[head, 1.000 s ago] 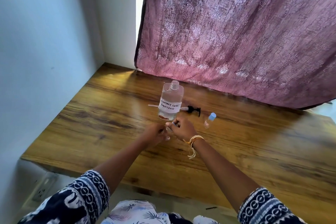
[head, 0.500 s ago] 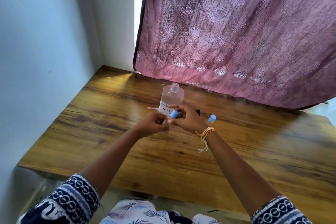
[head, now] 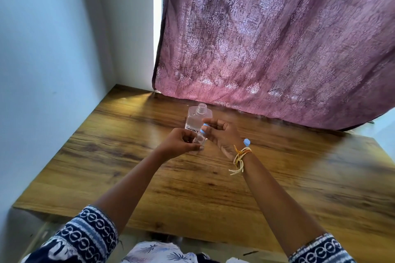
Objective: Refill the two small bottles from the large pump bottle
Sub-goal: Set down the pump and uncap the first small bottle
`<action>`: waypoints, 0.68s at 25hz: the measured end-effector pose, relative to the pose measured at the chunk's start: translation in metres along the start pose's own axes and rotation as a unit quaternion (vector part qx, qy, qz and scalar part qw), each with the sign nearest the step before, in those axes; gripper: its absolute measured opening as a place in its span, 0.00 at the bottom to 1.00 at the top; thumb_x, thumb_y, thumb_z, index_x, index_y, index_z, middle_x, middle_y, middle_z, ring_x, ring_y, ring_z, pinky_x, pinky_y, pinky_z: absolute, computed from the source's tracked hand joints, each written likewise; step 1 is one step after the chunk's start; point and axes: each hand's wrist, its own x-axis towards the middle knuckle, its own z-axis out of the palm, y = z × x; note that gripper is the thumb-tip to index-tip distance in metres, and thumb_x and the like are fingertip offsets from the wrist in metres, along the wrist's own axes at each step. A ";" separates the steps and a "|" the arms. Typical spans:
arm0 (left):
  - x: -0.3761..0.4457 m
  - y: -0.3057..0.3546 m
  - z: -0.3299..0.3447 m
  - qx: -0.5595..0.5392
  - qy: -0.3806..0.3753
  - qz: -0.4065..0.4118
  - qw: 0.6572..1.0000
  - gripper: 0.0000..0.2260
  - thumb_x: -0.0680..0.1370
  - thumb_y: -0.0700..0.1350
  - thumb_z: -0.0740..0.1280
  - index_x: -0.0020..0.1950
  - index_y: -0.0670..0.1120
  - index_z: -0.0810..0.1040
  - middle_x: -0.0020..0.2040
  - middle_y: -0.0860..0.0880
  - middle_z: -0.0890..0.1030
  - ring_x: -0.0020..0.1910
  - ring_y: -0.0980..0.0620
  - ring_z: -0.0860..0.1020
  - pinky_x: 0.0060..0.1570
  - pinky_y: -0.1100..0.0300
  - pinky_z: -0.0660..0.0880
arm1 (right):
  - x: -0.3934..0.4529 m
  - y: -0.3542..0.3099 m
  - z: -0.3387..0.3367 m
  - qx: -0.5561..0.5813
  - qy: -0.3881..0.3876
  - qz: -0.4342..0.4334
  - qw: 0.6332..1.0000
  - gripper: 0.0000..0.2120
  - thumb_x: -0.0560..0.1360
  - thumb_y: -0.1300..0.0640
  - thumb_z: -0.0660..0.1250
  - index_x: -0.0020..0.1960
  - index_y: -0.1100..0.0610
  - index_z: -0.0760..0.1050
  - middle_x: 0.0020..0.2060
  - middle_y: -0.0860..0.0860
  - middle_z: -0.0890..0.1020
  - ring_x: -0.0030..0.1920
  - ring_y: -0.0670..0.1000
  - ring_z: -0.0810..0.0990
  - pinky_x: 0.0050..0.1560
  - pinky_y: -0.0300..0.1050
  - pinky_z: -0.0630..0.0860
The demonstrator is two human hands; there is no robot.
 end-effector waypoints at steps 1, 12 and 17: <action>0.001 0.000 0.000 -0.004 -0.001 -0.002 1.000 0.14 0.68 0.36 0.77 0.51 0.38 0.82 0.42 0.40 0.81 0.43 0.47 0.76 0.49 0.50 0.77 | 0.001 0.001 0.000 0.013 0.002 0.004 1.000 0.11 0.73 0.71 0.68 0.50 0.58 0.80 0.44 0.55 0.82 0.49 0.54 0.80 0.58 0.49 0.80; 0.003 -0.001 0.001 -0.012 -0.006 -0.009 1.000 0.13 0.69 0.35 0.76 0.52 0.37 0.82 0.44 0.38 0.82 0.44 0.48 0.78 0.49 0.54 0.77 | 0.008 0.000 -0.003 -0.108 0.024 -0.023 0.994 0.11 0.70 0.67 0.74 0.48 0.54 0.82 0.42 0.51 0.83 0.47 0.51 0.81 0.59 0.53 0.79; 0.006 -0.007 0.005 -0.005 -0.006 -0.015 1.000 0.12 0.70 0.35 0.75 0.53 0.38 0.81 0.42 0.40 0.82 0.40 0.53 0.79 0.44 0.62 0.78 | 0.008 -0.003 -0.011 0.093 0.037 0.022 0.995 0.09 0.76 0.73 0.63 0.50 0.62 0.78 0.45 0.58 0.83 0.45 0.51 0.84 0.44 0.41 0.83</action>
